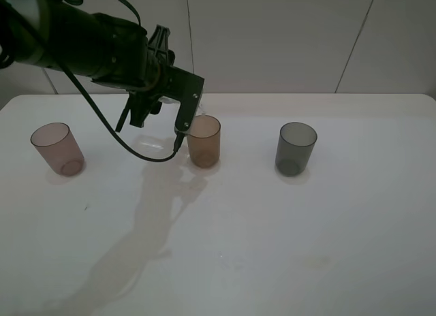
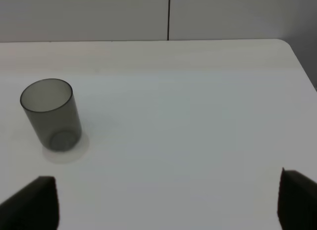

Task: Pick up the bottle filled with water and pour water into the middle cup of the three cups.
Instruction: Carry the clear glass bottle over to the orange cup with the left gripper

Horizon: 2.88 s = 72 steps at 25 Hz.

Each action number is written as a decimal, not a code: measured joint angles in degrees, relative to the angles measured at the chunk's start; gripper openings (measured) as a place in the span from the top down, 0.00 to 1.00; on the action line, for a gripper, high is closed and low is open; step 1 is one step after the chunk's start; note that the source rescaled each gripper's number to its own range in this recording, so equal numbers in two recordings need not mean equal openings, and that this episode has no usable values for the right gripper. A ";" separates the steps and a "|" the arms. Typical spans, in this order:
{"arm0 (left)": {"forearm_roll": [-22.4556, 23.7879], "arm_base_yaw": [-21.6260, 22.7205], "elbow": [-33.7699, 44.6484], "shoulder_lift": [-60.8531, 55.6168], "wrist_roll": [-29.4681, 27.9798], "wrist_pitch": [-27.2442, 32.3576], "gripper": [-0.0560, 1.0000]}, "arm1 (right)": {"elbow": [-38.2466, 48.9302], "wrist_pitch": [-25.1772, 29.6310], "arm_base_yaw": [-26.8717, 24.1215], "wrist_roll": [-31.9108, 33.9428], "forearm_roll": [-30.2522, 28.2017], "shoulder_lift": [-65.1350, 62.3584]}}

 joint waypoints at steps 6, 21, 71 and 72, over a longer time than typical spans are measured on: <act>2.25 0.00 0.00 0.00 0.00 0.00 0.93 | 0.00 0.00 0.00 0.00 0.00 0.00; 7.17 0.00 0.00 0.00 0.00 0.00 0.93 | 0.00 0.00 0.00 0.00 0.00 0.00; 16.39 0.00 0.00 0.00 7.53 -3.00 0.93 | 0.00 0.00 0.00 0.00 0.00 0.00; 16.78 0.00 0.00 0.00 7.53 -3.00 0.93 | 0.00 0.00 0.00 0.00 0.00 0.00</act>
